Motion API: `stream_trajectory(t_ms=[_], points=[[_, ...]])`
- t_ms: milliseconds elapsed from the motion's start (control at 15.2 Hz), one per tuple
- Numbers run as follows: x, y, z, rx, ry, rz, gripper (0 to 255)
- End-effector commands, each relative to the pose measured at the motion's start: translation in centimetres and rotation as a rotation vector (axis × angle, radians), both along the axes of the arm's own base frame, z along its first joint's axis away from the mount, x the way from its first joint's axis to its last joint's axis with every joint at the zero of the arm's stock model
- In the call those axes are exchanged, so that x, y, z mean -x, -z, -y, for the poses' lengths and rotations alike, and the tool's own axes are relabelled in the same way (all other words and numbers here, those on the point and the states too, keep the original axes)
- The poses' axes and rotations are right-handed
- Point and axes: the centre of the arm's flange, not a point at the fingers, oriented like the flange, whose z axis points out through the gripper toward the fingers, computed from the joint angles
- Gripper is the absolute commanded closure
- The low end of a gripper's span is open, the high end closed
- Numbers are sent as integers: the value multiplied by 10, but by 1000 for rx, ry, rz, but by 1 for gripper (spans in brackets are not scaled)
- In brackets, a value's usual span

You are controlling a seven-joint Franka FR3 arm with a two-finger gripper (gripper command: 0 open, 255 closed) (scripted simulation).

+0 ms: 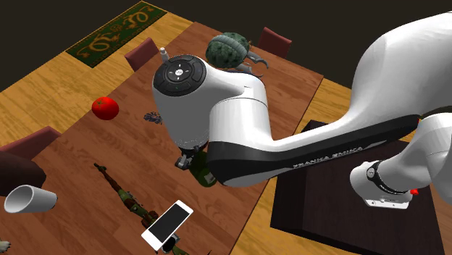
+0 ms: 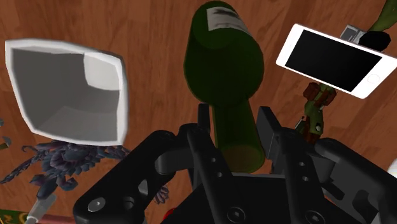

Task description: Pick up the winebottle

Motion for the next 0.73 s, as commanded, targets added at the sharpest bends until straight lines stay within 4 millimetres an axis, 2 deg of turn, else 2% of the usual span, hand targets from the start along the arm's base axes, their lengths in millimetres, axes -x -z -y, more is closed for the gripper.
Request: stream_trajectory(t_ms=[0, 528, 660], points=[[0, -11, 0, 0, 0, 0, 255], [0, -53, 0, 0, 0, 0, 255], [0, -54, 0, 0, 0, 0, 255]])
